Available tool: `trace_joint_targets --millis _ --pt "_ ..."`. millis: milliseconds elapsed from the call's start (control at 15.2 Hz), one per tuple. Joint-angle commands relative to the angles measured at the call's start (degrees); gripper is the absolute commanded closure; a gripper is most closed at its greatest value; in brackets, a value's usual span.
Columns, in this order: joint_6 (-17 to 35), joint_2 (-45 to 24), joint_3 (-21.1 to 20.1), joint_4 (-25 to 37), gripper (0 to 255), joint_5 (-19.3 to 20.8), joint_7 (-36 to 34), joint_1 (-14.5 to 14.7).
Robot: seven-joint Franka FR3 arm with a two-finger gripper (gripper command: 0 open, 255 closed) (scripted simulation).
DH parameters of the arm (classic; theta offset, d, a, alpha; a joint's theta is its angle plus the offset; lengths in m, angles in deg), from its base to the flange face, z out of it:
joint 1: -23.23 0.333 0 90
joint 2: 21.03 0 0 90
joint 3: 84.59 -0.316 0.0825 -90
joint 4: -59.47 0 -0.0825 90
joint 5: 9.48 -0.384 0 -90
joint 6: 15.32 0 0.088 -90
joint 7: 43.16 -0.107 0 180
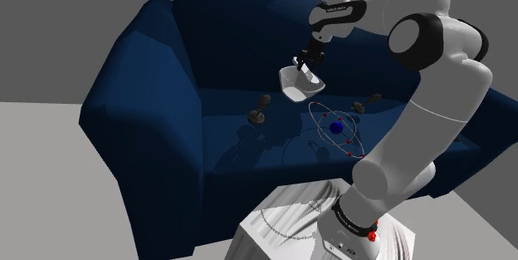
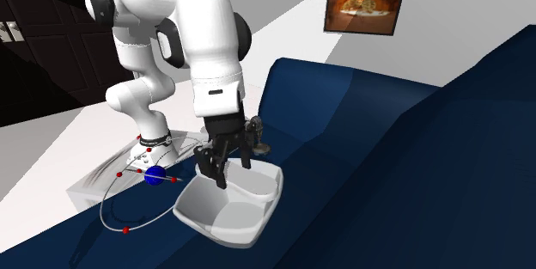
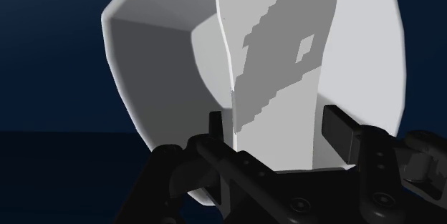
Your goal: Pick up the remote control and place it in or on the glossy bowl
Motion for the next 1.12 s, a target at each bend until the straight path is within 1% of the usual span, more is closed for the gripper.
trace_joint_targets --millis 0,132,198,528,792,1056 --pt "0.03 0.00 0.00 0.00 255 0.00 0.00 0.00" --pt "0.03 0.00 0.00 0.00 255 0.00 0.00 0.00" --pt "0.04 0.00 0.00 0.00 0 0.00 0.00 0.00" --pt "0.04 0.01 0.00 -0.01 0 0.00 -0.01 0.00" --pt "-6.65 1.89 0.09 4.85 0 0.53 -0.35 0.05" --pt "-6.65 1.89 0.09 4.85 0 0.53 -0.35 0.05"
